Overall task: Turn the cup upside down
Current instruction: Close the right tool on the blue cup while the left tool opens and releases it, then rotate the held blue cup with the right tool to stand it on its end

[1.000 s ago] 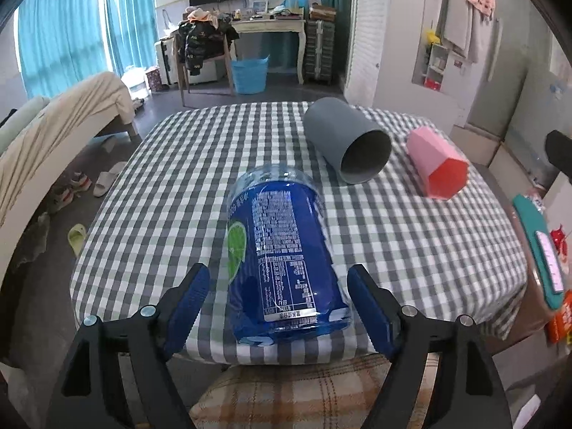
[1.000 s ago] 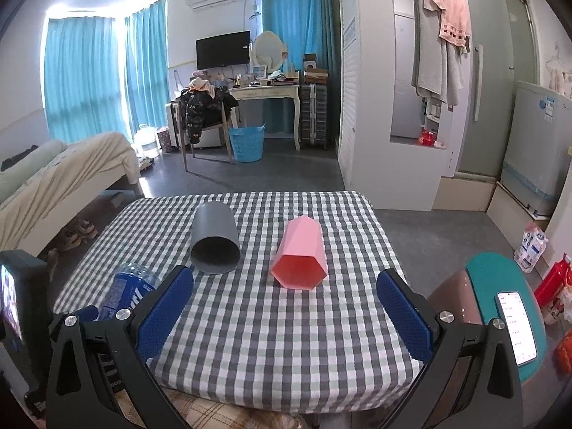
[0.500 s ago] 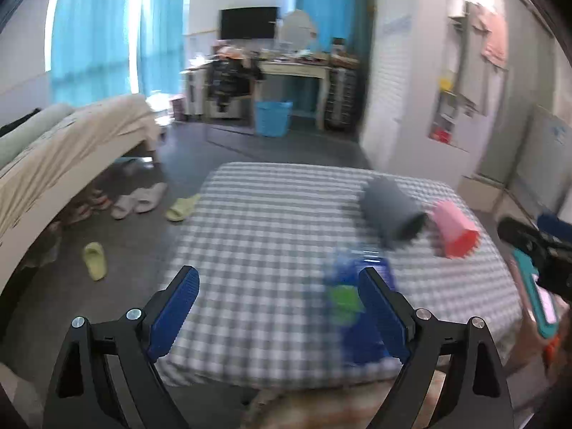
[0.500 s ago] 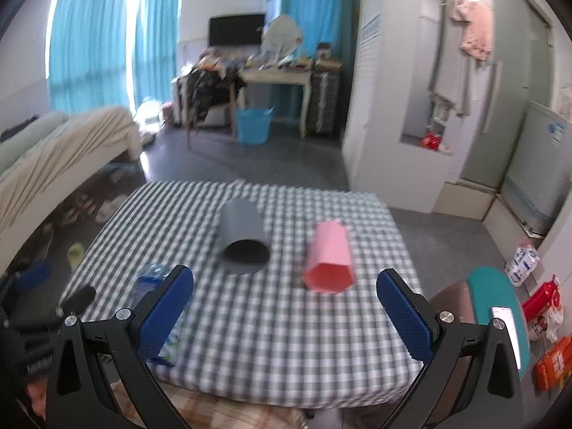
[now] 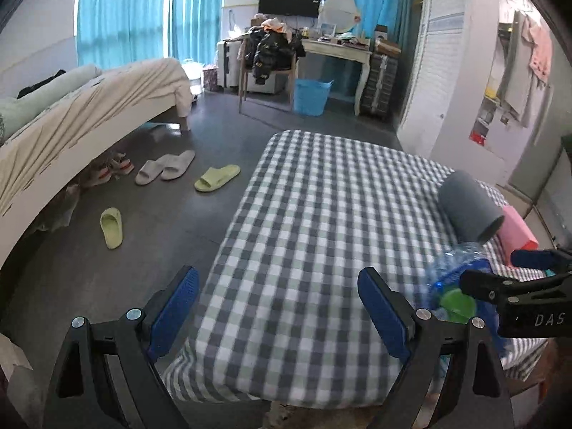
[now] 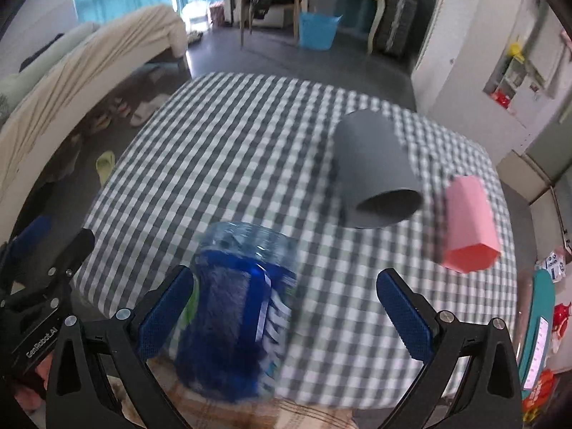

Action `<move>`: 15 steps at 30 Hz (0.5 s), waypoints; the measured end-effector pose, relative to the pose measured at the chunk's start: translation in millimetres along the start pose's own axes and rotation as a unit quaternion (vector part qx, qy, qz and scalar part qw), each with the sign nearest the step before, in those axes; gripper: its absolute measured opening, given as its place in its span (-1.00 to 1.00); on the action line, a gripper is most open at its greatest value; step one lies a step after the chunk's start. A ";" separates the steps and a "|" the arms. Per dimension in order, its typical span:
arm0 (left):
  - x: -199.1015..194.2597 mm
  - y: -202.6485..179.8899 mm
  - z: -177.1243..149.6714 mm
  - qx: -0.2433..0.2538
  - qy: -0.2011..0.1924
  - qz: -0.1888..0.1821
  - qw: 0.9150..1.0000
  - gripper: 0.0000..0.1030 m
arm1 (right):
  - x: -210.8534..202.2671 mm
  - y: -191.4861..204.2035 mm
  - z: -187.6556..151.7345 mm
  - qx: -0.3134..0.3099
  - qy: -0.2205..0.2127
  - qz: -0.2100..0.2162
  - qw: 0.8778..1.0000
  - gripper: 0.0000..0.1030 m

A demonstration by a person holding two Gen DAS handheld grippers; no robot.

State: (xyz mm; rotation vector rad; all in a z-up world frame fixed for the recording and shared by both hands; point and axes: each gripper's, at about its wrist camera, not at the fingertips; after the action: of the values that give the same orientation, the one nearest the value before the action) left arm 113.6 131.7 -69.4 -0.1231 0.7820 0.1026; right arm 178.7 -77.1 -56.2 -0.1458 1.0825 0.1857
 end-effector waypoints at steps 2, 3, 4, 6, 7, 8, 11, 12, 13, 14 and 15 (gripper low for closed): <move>5.4 3.0 -1.1 -0.006 0.003 0.000 1.000 0.81 | 15.3 4.7 4.6 0.004 0.020 0.015 1.000 0.99; 8.0 5.4 -0.6 -0.008 0.004 -0.001 1.000 0.81 | 21.2 5.3 7.1 0.003 0.029 0.016 0.999 0.97; 9.3 5.8 -1.6 -0.008 0.004 -0.001 1.000 0.81 | 27.8 7.1 8.2 0.003 0.036 0.018 0.999 0.95; 13.2 5.4 -2.0 -0.007 0.008 -0.001 1.000 0.81 | 37.8 9.6 9.3 0.003 0.050 0.025 0.998 0.79; 14.4 5.7 -2.4 -0.006 0.008 -0.002 1.000 0.81 | 44.1 10.6 8.7 0.005 0.059 0.030 0.998 0.75; 15.6 5.4 -3.1 -0.006 0.009 -0.003 1.000 0.81 | 48.6 10.5 9.3 0.005 0.063 0.031 0.998 0.71; 18.4 4.4 -2.2 -0.004 0.012 -0.004 1.000 0.81 | 56.9 14.8 7.7 0.003 0.067 0.044 0.997 0.48; 18.2 4.1 -2.4 -0.003 0.012 -0.003 1.000 0.81 | 57.5 15.2 7.4 0.003 0.064 0.047 0.997 0.49; 18.0 3.8 -2.1 -0.004 0.011 -0.004 1.000 0.81 | 56.2 15.7 7.2 0.003 0.058 0.046 0.997 0.49; 17.4 3.5 -2.2 -0.004 0.010 -0.004 1.000 0.81 | 54.5 16.7 7.5 0.004 0.052 0.047 0.998 0.48; 15.8 3.1 -3.0 -0.004 0.009 -0.004 1.000 0.81 | 50.2 16.3 8.0 0.005 0.043 0.050 0.998 0.48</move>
State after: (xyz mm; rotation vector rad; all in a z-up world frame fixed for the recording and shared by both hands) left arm 122.3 135.0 -82.9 -0.1348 0.7989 0.0981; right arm 204.9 -55.6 -97.4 -0.0915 1.1775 0.2649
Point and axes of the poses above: each gripper's, at about its wrist camera, not at the fingertips, and x roughly the way its jaws point, y to its left, z to its top
